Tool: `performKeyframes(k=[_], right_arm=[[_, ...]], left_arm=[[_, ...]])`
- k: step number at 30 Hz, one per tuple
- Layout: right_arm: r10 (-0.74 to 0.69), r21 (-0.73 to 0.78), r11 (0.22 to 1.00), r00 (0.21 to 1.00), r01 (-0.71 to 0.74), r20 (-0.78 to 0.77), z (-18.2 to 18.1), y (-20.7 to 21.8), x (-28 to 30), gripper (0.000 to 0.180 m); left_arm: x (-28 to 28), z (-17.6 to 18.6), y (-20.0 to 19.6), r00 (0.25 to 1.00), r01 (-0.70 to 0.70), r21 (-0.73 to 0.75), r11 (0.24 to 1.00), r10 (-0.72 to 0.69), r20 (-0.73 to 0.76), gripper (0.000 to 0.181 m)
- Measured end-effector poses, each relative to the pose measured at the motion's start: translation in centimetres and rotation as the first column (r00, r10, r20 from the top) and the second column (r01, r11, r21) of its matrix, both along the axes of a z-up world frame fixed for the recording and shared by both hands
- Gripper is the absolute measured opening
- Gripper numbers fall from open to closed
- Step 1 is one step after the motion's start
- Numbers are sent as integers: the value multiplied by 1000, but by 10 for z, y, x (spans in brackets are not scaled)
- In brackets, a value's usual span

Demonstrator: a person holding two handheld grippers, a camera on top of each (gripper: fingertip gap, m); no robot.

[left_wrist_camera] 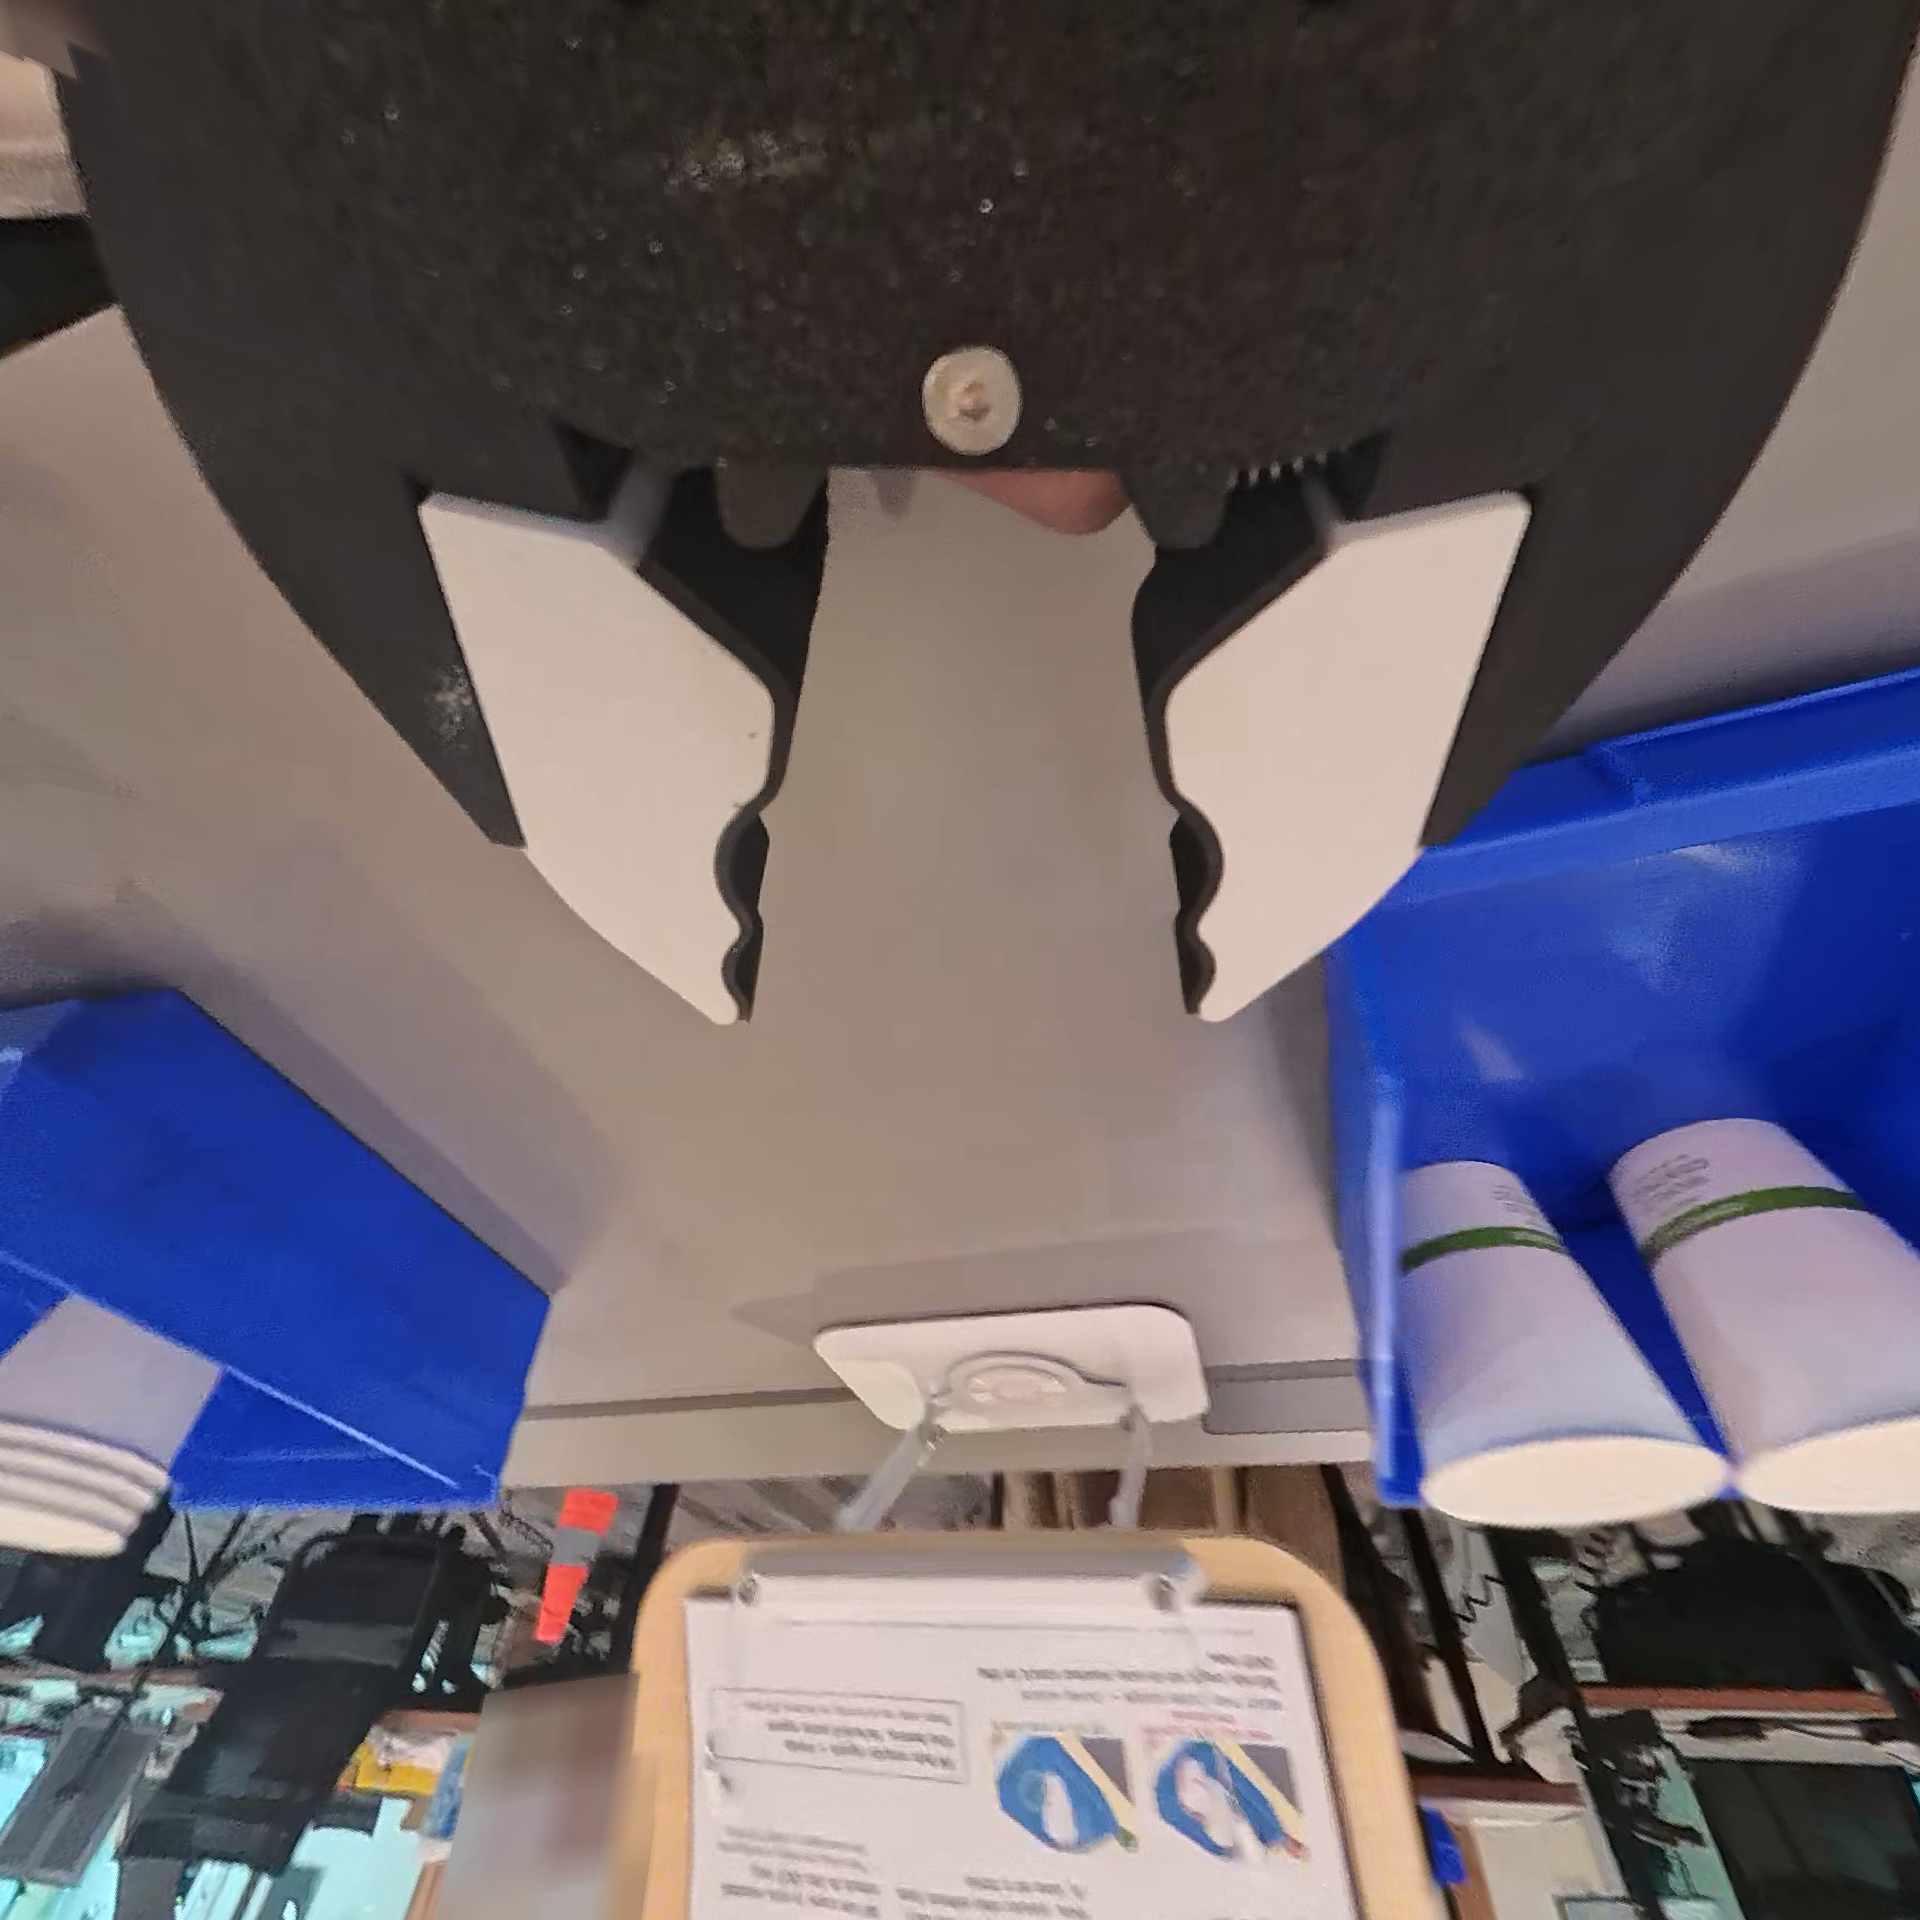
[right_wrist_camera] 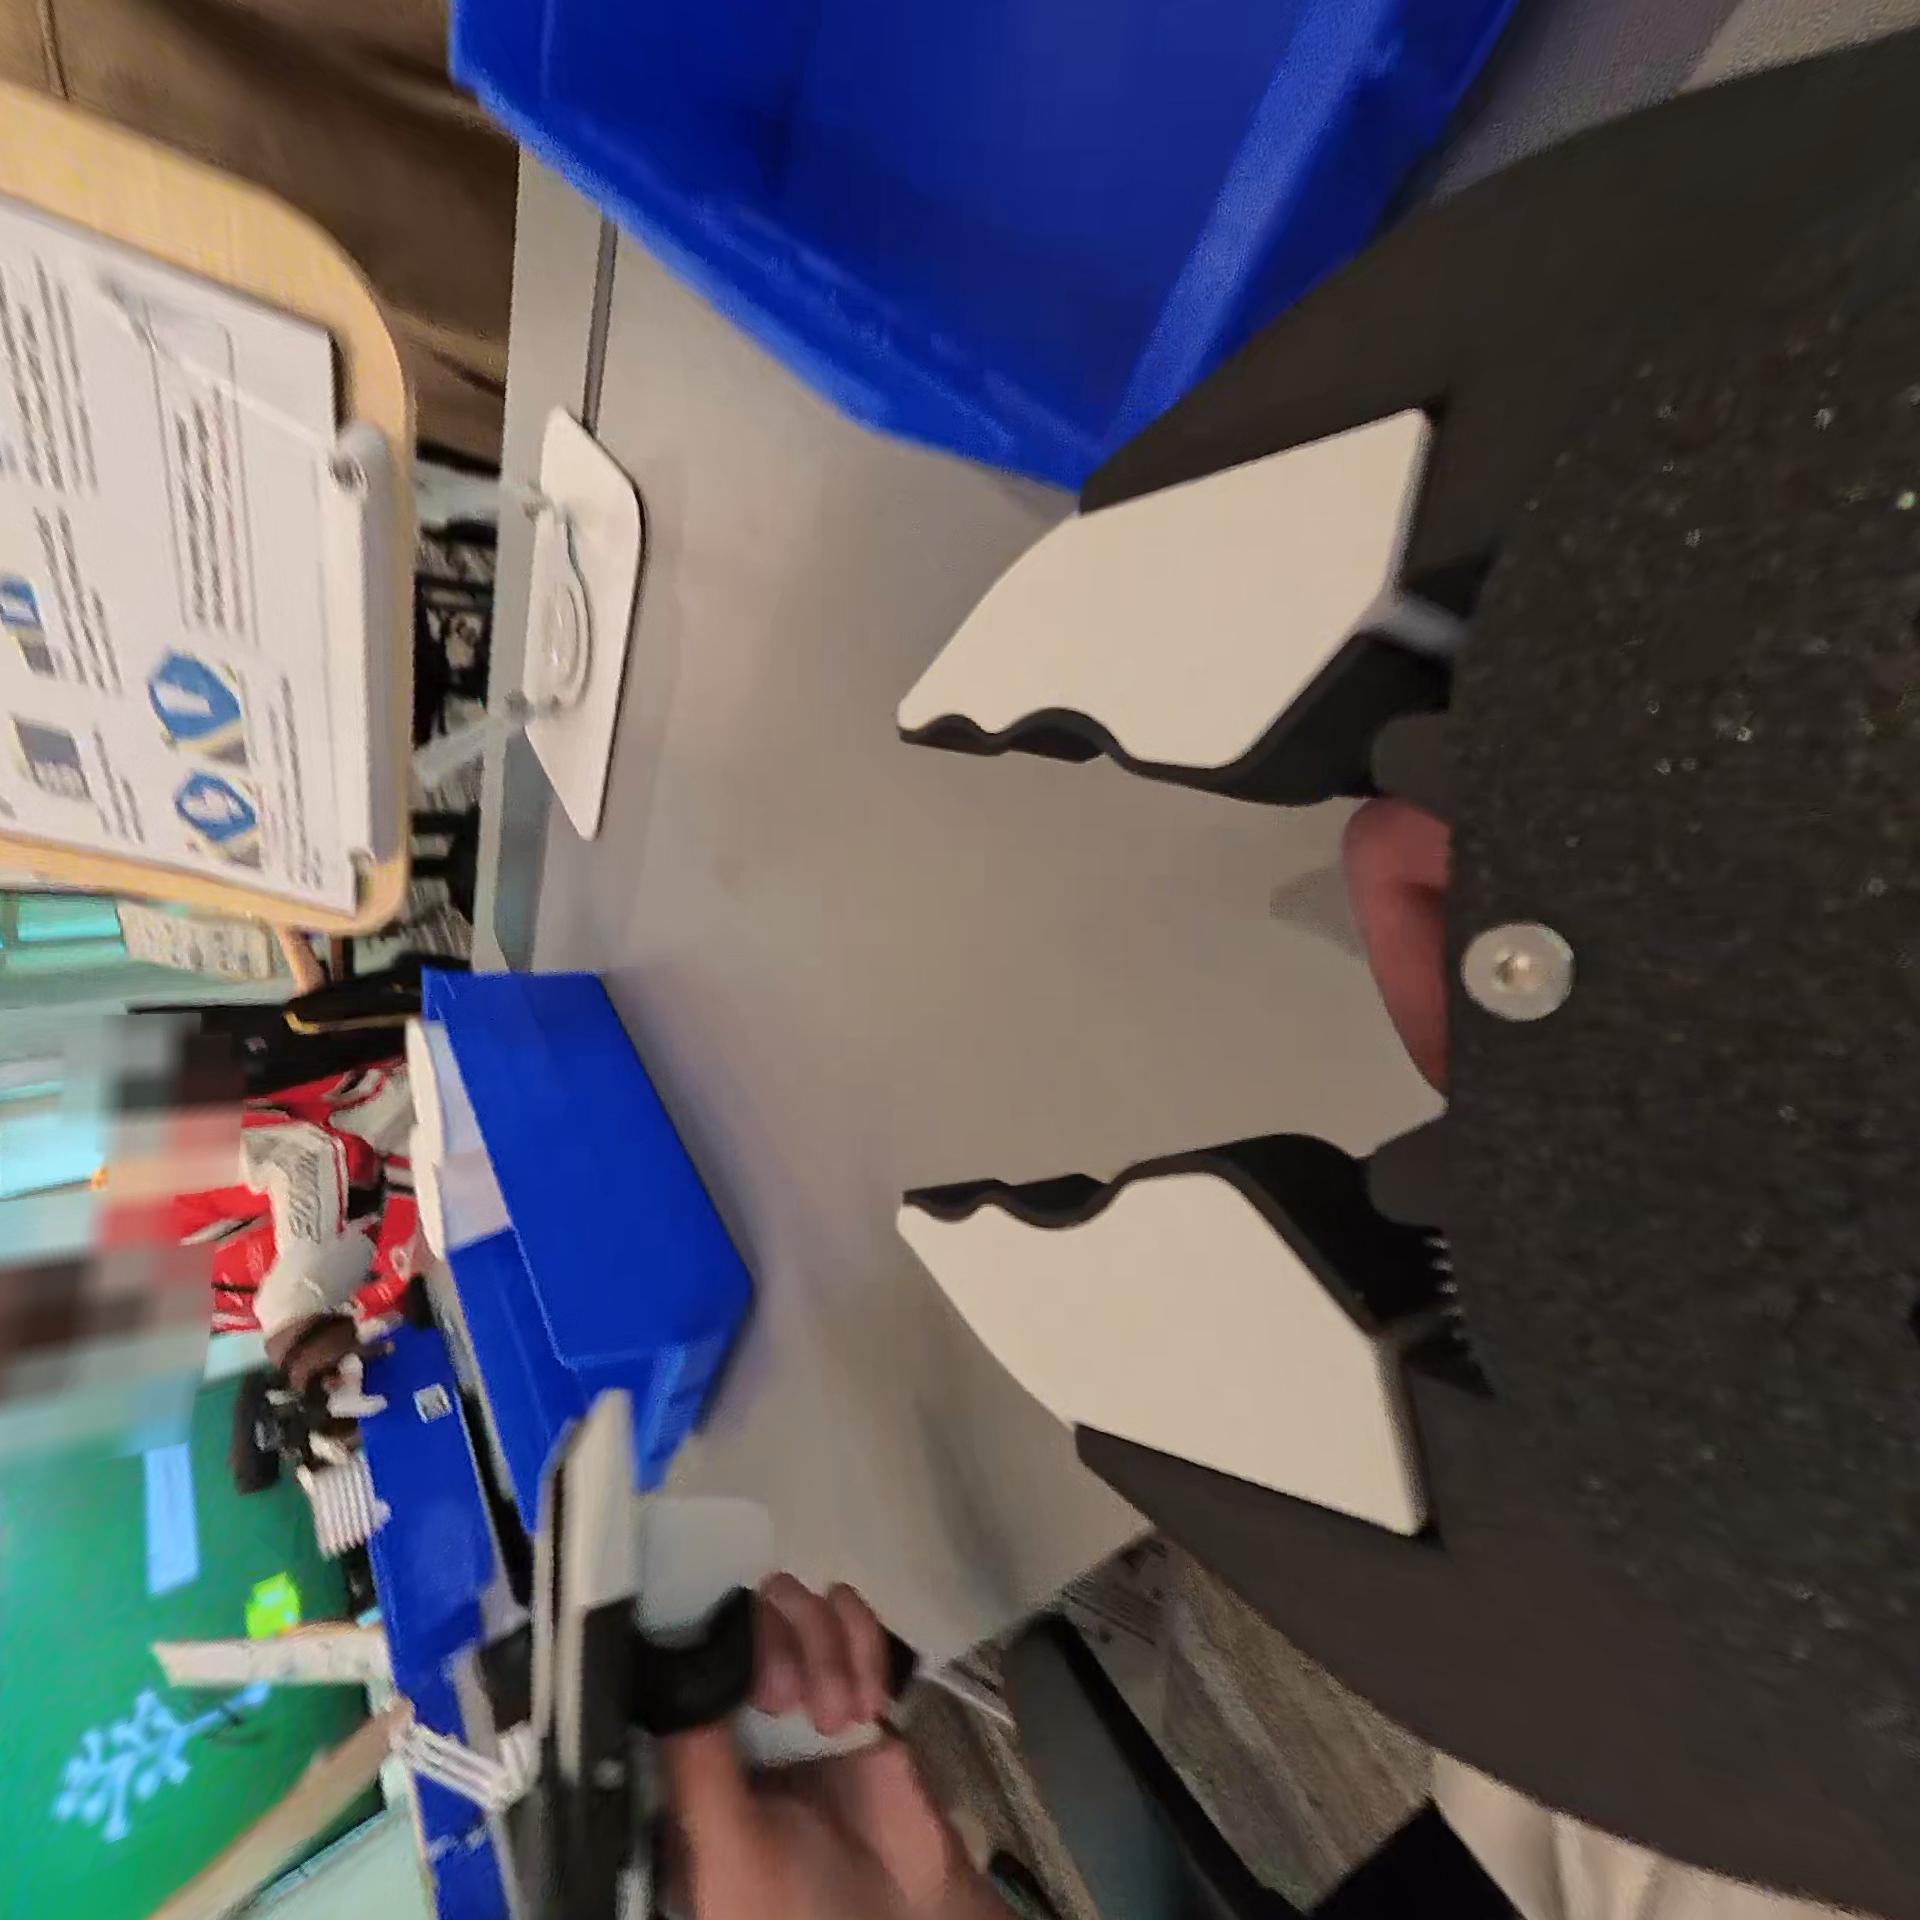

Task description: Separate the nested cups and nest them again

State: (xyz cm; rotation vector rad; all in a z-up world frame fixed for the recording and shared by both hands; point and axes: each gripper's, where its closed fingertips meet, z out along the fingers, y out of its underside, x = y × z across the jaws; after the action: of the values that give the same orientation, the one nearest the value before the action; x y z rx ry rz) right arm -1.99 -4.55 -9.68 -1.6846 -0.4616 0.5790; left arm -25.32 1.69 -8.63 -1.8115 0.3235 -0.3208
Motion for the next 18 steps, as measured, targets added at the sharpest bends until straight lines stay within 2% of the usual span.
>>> performKeyframes(k=[4, 6, 8, 13, 18], right_arm=[[-7, 11, 1000, 999, 6, 48, -5, 0, 3, 79], [22, -28, 999, 1000, -23, -16, -5, -1, 3, 78], [39, -62, 997, 997, -44, -66, -7, 0, 3, 77], [73, -81, 994, 994, -79, -81, -8, -3, -2, 76], [96, -77, 992, 993, -101, -74, -6, -9, -7, 75]], left_arm=[[-57, 39, 22, 992, -126, 75, 989, 126, 15, 76], [-89, 58, 48, 986, -167, 79, 983, 167, 8, 76], [-113, 62, 86, 984, -174, 50, 983, 176, -28, 76], [-129, 7, 189, 986, -145, -177, 973, 126, -113, 84], [-128, -37, 247, 978, -187, -251, 950, 155, -140, 86]])
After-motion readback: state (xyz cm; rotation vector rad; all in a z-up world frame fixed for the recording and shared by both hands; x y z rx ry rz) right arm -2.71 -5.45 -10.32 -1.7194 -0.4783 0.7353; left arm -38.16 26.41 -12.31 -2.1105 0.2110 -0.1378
